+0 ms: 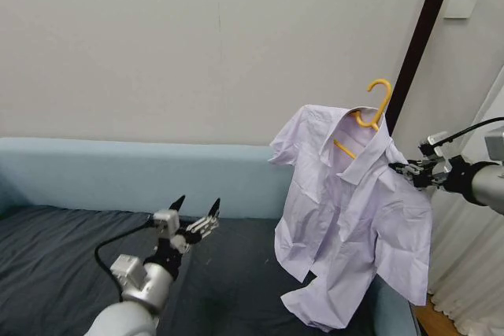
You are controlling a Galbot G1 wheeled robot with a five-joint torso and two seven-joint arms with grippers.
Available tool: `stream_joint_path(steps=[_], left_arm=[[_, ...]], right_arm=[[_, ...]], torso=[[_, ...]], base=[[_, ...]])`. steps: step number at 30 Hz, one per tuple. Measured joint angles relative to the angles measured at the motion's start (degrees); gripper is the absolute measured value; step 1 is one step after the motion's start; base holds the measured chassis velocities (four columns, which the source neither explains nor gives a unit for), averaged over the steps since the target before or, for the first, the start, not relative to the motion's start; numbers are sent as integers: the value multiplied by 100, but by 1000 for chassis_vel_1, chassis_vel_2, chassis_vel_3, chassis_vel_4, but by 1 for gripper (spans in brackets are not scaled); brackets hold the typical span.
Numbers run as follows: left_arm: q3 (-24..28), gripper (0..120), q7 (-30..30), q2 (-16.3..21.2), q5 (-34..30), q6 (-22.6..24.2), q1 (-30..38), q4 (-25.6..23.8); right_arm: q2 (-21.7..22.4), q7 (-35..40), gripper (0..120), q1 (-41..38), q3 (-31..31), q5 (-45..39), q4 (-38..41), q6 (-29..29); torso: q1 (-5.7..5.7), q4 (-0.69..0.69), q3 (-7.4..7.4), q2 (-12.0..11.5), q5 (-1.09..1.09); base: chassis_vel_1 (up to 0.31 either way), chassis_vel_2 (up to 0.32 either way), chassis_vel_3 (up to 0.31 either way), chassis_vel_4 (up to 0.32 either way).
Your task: Pick up the clothes from the sofa and hang them on the clothes hanger.
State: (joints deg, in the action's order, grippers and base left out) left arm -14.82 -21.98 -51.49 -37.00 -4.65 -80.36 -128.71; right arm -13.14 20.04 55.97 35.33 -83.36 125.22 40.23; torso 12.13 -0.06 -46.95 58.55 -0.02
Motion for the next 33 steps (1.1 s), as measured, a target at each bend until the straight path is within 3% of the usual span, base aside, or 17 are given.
stream_joint_path(steps=[1,6,13,23,33], left_arm=[[-144,100,80,-306,238,-72,-370,-30],[-278,100,206,-761,546,-93,-860,-142],[-633,100,306,-883,1109,-355,-1525,-240],[-901,100,467,-1317,1659,-812,-2178,-325],[-780,100,441,-1326,1657,-868,-2102,-326]], right_arm=[[-429,-195,7,6,-105,373,-140,-44],[-999,-399,7,-301,-357,867,-515,-99],[-982,-499,7,-1313,-815,916,-1064,-116],[-375,-345,7,-2114,-1101,435,-1410,-90],[1151,119,7,-2080,-520,-567,-1443,149]], torso=[[0,-1,0,0,-1],[0,-1,0,0,1],[0,0,0,0,-1],[1,-1,0,0,0],[1,-2,0,0,-2]], base=[[0,0,0,0],[0,0,0,0],[0,0,0,0],[0,0,0,0],[0,0,0,0]])
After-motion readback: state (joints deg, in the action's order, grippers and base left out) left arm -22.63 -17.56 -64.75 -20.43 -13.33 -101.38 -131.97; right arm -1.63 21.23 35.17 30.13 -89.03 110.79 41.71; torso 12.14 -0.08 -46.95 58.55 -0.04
